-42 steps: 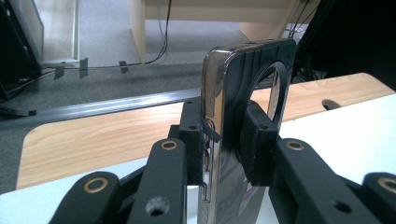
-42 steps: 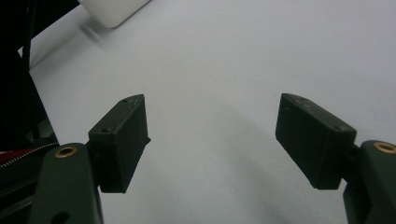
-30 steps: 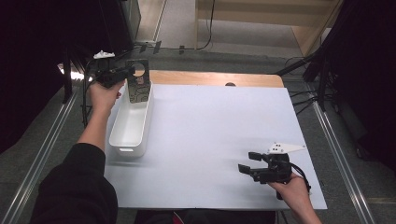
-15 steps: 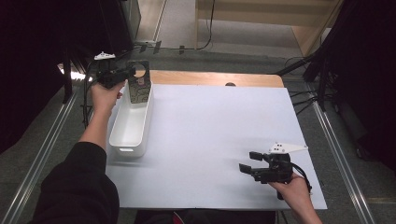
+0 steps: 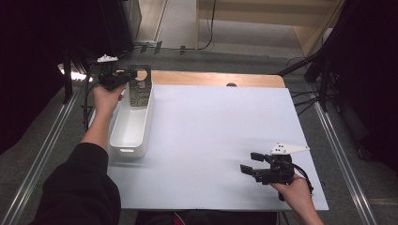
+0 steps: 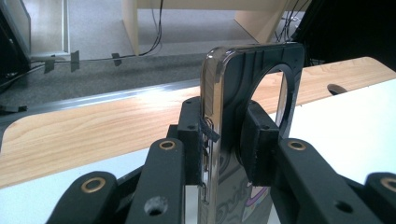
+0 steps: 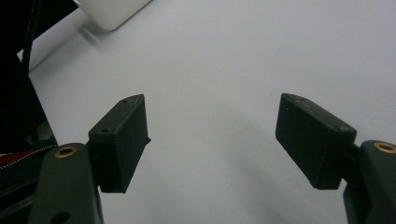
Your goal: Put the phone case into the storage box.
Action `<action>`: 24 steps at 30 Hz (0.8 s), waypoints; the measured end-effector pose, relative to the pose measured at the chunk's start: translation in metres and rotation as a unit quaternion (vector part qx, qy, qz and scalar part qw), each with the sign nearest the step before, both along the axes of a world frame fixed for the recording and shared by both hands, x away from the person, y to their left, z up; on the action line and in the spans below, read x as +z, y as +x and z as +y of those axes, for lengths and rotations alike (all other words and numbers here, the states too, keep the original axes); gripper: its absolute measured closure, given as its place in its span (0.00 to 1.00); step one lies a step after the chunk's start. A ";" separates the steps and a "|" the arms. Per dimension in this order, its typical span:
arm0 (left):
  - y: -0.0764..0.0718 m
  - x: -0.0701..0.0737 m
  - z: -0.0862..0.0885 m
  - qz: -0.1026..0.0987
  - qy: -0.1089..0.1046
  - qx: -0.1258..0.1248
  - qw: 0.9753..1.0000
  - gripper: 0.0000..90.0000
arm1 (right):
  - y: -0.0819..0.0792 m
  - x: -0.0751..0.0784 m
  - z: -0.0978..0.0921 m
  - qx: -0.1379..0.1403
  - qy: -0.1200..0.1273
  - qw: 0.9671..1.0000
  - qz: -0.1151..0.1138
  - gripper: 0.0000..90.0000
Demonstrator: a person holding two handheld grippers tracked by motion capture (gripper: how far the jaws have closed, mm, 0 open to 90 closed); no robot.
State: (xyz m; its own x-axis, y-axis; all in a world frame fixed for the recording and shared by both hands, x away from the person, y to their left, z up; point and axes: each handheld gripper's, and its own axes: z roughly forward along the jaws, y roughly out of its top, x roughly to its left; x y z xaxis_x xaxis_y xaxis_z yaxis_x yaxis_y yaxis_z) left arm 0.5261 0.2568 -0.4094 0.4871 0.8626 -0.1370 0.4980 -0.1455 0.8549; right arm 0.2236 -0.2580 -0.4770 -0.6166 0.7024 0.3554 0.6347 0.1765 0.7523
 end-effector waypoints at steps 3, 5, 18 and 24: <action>0.000 -0.002 0.000 -0.002 -0.005 0.002 1.000 0.80 | 0.000 0.000 0.000 -0.001 0.000 1.000 0.001 0.27; 0.001 -0.004 0.001 0.003 -0.007 0.000 1.000 0.80 | 0.000 0.000 0.000 -0.001 0.000 1.000 0.000 0.27; 0.002 -0.009 0.003 0.007 -0.012 -0.002 1.000 0.68 | 0.000 0.000 0.000 -0.001 0.000 1.000 0.001 0.27; 0.001 -0.009 -0.001 0.003 0.021 0.005 1.000 0.39 | 0.000 0.000 0.000 0.000 0.000 1.000 0.000 0.27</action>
State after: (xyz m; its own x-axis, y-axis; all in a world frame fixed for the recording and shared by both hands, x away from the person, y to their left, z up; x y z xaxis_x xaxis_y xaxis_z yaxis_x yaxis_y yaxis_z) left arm 0.5274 0.2556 -0.4187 0.4774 0.8726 -0.1030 0.5041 -0.1760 0.8455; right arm 0.2234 -0.2578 -0.4771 -0.6161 0.7032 0.3549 0.6351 0.1769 0.7519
